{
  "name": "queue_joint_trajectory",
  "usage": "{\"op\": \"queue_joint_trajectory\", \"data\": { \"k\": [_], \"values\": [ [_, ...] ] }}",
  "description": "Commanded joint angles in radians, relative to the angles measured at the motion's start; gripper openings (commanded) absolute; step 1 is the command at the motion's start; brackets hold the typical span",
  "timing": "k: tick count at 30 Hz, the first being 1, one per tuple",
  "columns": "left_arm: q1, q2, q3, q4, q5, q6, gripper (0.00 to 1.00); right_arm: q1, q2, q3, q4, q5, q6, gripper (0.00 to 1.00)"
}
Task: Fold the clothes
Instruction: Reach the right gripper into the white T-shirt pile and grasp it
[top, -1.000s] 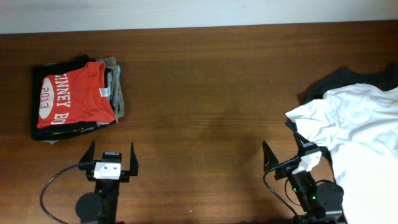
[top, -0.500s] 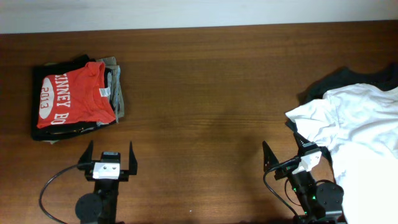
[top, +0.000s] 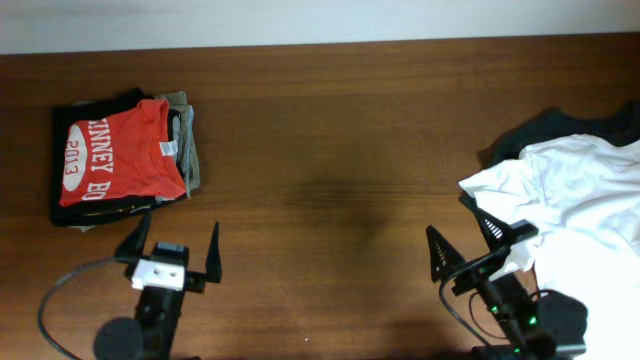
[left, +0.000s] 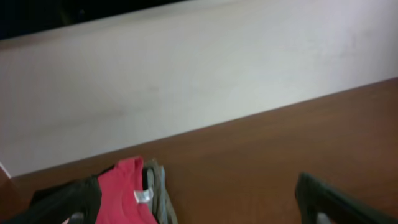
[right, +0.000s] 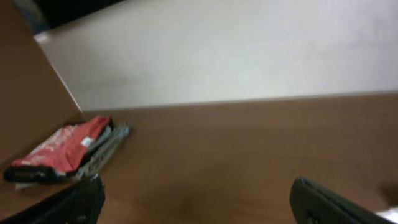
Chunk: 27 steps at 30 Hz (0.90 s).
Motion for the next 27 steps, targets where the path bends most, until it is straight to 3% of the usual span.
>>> {"op": "queue_joint_trajectory", "data": {
  "k": [1,3,7,11,14,17,20,27],
  "values": [
    [-0.003,0.235,0.247,-0.157,0.014,-0.012,0.99,-0.005,0.201,0.207,-0.147,0.084,0.010,0.98],
    [-0.003,0.380,0.371,-0.219,0.014,-0.012,0.99,-0.006,0.336,0.336,-0.246,0.105,0.002,0.99],
    [-0.003,0.810,0.753,-0.438,0.014,-0.012,0.99,-0.006,0.780,0.784,-0.592,0.100,-0.013,0.99],
    [-0.003,1.022,0.984,-0.591,0.020,-0.013,0.99,-0.042,1.061,1.009,-0.758,0.176,-0.056,0.99],
    [-0.003,1.036,0.992,-0.593,0.182,-0.019,0.99,-0.158,1.247,1.022,-0.805,0.285,0.004,0.99],
    [-0.003,1.036,0.991,-0.603,0.181,-0.019,0.99,-0.243,1.474,1.022,-0.808,0.284,0.003,0.79],
    [-0.003,1.059,0.990,-0.618,0.181,-0.019,0.99,-0.233,1.687,1.022,-0.803,0.285,-0.017,0.78],
    [-0.003,1.178,0.989,-0.651,0.182,-0.020,0.99,-0.187,1.802,1.017,-0.625,0.491,-0.035,0.72]
  ]
}}
